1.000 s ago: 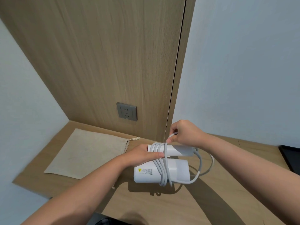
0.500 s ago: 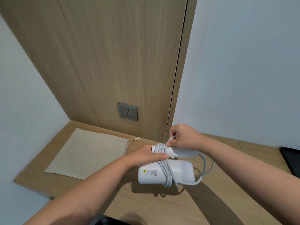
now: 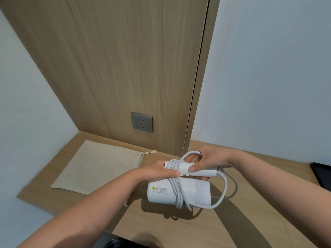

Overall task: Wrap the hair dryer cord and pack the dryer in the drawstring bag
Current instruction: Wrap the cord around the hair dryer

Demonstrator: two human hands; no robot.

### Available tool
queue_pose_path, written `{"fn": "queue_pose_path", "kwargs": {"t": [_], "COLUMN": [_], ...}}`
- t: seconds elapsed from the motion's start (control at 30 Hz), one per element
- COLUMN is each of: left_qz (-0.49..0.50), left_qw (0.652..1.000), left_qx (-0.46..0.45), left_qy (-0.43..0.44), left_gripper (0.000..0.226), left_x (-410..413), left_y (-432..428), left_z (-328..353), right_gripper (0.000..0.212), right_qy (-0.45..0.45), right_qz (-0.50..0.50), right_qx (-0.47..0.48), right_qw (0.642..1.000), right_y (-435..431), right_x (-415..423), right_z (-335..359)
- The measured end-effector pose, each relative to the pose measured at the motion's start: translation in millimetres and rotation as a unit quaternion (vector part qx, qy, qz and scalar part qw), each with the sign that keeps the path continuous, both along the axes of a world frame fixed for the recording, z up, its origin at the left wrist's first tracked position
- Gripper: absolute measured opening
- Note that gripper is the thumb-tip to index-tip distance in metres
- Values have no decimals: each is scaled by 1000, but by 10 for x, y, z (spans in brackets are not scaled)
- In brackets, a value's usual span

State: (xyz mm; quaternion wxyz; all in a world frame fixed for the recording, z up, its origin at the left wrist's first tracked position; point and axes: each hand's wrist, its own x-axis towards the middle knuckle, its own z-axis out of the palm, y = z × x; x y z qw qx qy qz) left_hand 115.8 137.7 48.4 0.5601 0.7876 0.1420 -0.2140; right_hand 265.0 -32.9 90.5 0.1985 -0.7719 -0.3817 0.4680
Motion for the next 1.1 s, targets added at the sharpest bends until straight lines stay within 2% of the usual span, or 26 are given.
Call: {"fn": "queue_pose_path", "kwargs": {"t": [0.23, 0.43, 0.5, 0.57, 0.63, 0.73, 0.97, 1.03, 1.1], "left_qz": [-9, 40, 86, 138, 142, 122, 99, 76, 23], "left_qw": [1000, 999, 994, 975, 958, 946, 888, 896, 934], "left_qx": [-10, 11, 69, 170, 237, 286, 406, 386, 311], "left_qy": [13, 3, -20, -40, -72, -91, -190, -205, -176], "left_gripper": [29, 27, 34, 44, 60, 86, 54, 57, 75], "left_x": [17, 52, 86, 90, 67, 24, 37, 20, -1], "left_y": [-42, -128, -157, -222, -308, -382, -338, -308, -228], "left_z": [104, 88, 96, 136, 137, 30, -40, 8, 56], "right_gripper": [40, 34, 31, 29, 30, 29, 32, 29, 23], "right_qy": [-22, -31, -31, -31, -34, -36, -50, -57, -60], "right_qz": [-40, -51, -70, -99, -126, -156, -166, -169, -164], "right_qx": [46, 62, 73, 83, 93, 104, 101, 109, 115], "right_qw": [998, 996, 994, 991, 987, 982, 980, 978, 978], "right_y": [17, -3, -18, -32, -43, -72, -85, -87, -102], "right_x": [-62, -42, -25, -6, 15, 38, 8, 10, 30], "right_z": [5, 17, 3, -20, -41, -43, -27, -16, 14]}}
